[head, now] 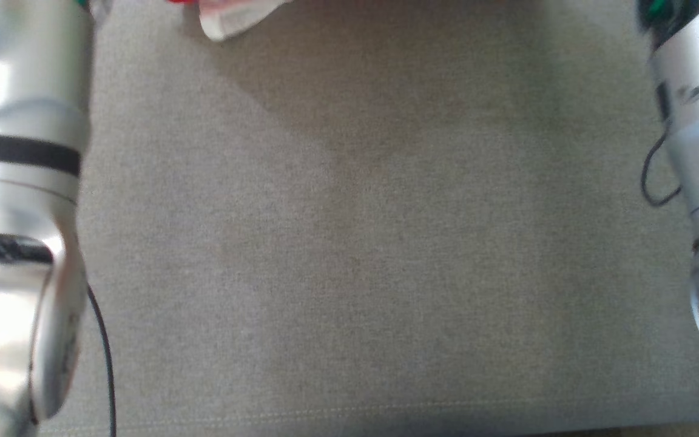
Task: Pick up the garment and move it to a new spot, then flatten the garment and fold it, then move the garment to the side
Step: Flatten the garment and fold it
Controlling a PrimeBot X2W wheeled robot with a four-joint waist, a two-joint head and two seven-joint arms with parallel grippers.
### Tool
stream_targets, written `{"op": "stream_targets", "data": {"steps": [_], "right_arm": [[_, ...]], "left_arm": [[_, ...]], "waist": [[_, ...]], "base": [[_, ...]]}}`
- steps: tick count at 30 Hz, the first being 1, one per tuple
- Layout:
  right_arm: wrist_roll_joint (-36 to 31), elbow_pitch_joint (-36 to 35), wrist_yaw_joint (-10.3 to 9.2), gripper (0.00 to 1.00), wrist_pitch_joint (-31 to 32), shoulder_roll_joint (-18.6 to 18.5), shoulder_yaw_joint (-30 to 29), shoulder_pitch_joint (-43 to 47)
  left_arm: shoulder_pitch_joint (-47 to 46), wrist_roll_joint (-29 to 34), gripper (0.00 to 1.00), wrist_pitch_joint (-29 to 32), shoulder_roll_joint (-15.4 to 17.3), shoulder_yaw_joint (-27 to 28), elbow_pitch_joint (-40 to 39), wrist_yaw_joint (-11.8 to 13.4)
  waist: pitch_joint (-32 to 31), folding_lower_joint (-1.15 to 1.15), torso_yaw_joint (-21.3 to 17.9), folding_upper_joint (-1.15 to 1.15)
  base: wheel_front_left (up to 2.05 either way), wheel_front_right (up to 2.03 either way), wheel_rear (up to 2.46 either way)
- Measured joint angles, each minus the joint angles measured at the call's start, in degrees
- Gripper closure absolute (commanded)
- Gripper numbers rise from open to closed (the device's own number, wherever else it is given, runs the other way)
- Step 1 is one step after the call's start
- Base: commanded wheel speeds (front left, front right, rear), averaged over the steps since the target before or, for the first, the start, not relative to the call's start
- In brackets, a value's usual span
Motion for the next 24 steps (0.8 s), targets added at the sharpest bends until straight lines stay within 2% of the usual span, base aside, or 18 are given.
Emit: {"op": "stream_targets", "data": {"steps": [6,13,18,24], "right_arm": [[0.0,10.8,0.0,1.0,0.5,1.3,3.3,-0.3],[2.2,14.1,0.0,1.0,-1.8,1.6,6.3,-0.8],[5.1,12.8,0.0,1.0,-4.8,1.3,8.9,2.0],[9.8,7.8,0.0,1.0,-6.6,0.5,11.4,14.4]], "left_arm": [[2.8,-0.9,1.0,0.0,-2.0,-0.2,10.9,-1.0],[4.1,-1.3,1.0,0.0,-2.4,-0.3,14.2,-2.2],[8.5,-1.6,1.0,0.0,-1.9,0.7,9.4,-2.8],[20.6,-1.7,1.0,0.0,-0.4,4.3,-1.9,-3.0]], "waist": [[3.3,0.0,0.7,0.0],[6.2,0.01,1.2,0.0],[5.6,0.0,1.0,0.0],[3.2,0.0,0.8,0.0]], "base": [[0.0,0.0,0.0],[0.0,0.0,0.0],[0.0,0.0,0.0],[0.0,0.0,0.0]]}}
